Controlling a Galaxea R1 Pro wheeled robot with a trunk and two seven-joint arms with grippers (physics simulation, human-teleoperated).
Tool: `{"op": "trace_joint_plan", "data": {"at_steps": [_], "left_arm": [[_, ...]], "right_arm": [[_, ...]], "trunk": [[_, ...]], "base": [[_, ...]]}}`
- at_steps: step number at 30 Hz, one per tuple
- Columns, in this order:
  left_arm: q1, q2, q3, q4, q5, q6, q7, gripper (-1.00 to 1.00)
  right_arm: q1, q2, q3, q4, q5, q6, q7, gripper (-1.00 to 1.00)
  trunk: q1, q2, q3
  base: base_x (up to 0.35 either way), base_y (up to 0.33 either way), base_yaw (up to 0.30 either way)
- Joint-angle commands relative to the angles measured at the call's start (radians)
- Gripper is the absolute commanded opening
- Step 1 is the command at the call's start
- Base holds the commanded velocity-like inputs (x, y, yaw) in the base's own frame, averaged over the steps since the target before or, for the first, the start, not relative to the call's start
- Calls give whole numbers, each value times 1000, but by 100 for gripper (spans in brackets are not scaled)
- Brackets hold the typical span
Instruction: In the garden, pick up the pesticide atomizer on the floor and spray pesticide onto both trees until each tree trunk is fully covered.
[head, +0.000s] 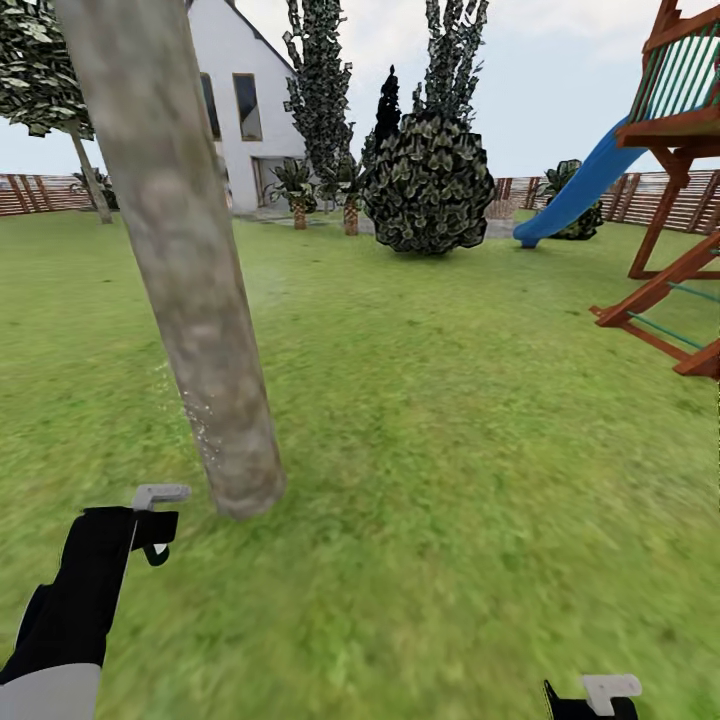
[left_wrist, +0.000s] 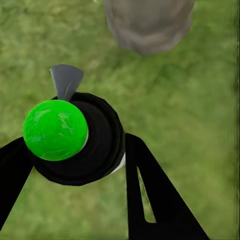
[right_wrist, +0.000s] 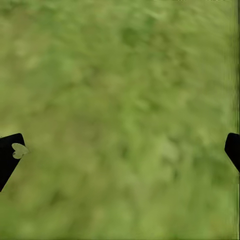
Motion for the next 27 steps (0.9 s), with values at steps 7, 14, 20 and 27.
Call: {"op": "trace_joint_plan", "data": {"at_steps": [7,14,20,27], "left_arm": [[0,2,5,0,-1,0,0,-100],[0,-5,-1,5,-24,2,0,-100],[1,-1,0,14,-39,4,-2,-100],[56,5,0,13,-60,1,-3,-100]], "right_arm": [[0,0,0,0,0,0,0,100],[0,0,0,-1,0,0,0,100],[0,-53,5,5,6,0,17,100],[0,-22,8,7,7,0,17,100]], "trunk": [[0,0,0],[0,0,0],[0,0,0],[0,0,0]], "base": [[94,-274,224],[203,-221,168],[243,-178,3],[96,-74,110]]}}
